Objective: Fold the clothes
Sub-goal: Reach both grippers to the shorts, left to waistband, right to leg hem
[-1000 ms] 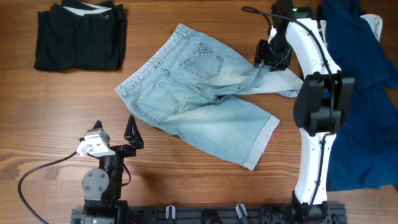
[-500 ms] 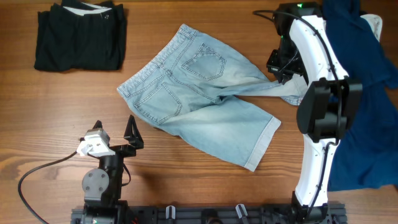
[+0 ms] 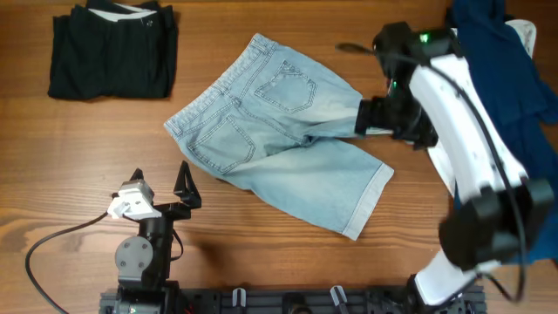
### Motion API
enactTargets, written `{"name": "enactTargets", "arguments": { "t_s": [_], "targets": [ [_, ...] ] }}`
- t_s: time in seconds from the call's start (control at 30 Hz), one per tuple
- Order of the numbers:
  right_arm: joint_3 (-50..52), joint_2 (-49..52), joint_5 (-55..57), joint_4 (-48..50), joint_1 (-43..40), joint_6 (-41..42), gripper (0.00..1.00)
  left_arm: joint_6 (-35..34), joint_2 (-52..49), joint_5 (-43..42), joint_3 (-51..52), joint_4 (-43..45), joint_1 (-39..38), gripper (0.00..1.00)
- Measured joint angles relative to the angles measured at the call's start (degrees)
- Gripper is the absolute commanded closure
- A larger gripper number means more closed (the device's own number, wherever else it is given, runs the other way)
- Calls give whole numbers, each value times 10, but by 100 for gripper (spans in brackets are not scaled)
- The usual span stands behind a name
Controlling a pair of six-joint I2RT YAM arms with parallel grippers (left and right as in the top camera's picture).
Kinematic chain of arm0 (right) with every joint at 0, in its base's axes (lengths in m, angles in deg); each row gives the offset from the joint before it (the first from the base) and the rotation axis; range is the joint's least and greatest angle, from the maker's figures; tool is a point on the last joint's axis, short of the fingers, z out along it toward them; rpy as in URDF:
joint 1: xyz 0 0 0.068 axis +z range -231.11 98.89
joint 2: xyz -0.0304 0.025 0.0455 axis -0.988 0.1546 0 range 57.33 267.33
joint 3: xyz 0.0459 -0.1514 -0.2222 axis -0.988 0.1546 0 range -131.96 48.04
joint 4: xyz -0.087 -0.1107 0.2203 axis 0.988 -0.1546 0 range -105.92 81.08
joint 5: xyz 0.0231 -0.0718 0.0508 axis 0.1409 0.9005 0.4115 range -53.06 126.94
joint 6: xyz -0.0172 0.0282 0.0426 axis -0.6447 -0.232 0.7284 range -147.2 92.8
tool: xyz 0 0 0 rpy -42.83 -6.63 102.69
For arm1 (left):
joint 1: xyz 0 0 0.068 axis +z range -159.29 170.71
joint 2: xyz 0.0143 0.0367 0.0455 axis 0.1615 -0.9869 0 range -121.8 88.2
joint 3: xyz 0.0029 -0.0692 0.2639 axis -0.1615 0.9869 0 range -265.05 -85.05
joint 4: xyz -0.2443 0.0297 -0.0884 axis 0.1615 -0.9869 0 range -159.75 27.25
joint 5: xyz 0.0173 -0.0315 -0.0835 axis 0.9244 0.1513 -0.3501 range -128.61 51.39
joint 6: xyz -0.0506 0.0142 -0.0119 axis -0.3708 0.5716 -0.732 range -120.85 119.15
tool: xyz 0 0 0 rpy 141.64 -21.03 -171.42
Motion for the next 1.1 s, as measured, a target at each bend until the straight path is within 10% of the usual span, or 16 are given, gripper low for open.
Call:
{"name": "enactTargets", "arguments": {
  "t_s": [0.27, 0.57, 0.83, 1.0, 1.1],
  "targets": [
    [154, -77, -134, 177, 177, -12, 1, 17, 0, 16, 0, 1, 0, 0],
    [155, -77, -145, 262, 179, -21, 0, 17, -30, -40, -36, 66, 0, 0],
    [155, -77, -149, 275, 179, -21, 0, 93, -561, -140, -533, -341, 0, 0],
    [155, -77, -149, 270, 179, -21, 0, 83, -779, -156, -584, -347, 2, 0],
    [155, -77, -149, 270, 179, -21, 0, -69, -885, -143, -583, -342, 37, 1]
  ]
}}
